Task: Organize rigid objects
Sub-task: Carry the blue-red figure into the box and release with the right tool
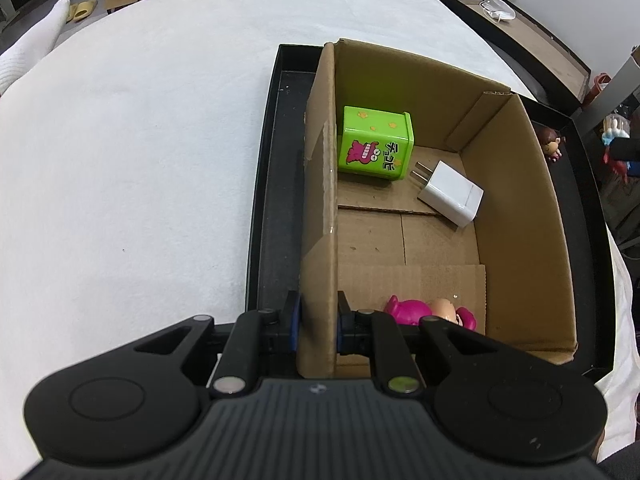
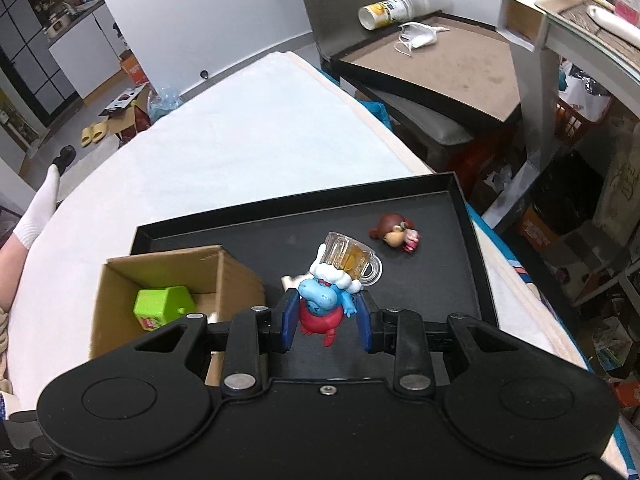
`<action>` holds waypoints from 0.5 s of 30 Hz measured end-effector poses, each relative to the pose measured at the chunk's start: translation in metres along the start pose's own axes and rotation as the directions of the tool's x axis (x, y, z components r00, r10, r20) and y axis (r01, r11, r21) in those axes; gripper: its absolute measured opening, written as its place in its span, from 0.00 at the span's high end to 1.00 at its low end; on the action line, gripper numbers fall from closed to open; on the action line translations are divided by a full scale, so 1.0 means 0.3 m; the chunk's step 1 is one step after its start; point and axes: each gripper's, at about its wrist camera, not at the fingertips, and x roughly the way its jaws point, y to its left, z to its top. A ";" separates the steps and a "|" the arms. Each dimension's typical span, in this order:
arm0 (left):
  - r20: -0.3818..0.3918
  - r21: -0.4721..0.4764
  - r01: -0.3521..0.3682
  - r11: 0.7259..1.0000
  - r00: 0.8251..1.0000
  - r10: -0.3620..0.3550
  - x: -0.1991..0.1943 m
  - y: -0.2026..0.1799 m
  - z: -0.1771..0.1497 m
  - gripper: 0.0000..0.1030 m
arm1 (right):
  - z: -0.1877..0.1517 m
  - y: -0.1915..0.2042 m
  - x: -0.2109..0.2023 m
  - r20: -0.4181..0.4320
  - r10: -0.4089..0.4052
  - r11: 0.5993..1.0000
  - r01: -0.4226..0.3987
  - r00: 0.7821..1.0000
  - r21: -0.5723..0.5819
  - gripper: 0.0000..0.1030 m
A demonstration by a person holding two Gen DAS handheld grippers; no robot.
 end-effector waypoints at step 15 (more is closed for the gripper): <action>0.002 -0.007 0.024 1.000 1.000 -0.024 0.000 0.012 -0.005 0.85 | -0.003 0.163 -0.021 0.008 0.049 0.998 -0.048 0.999 -0.048 0.71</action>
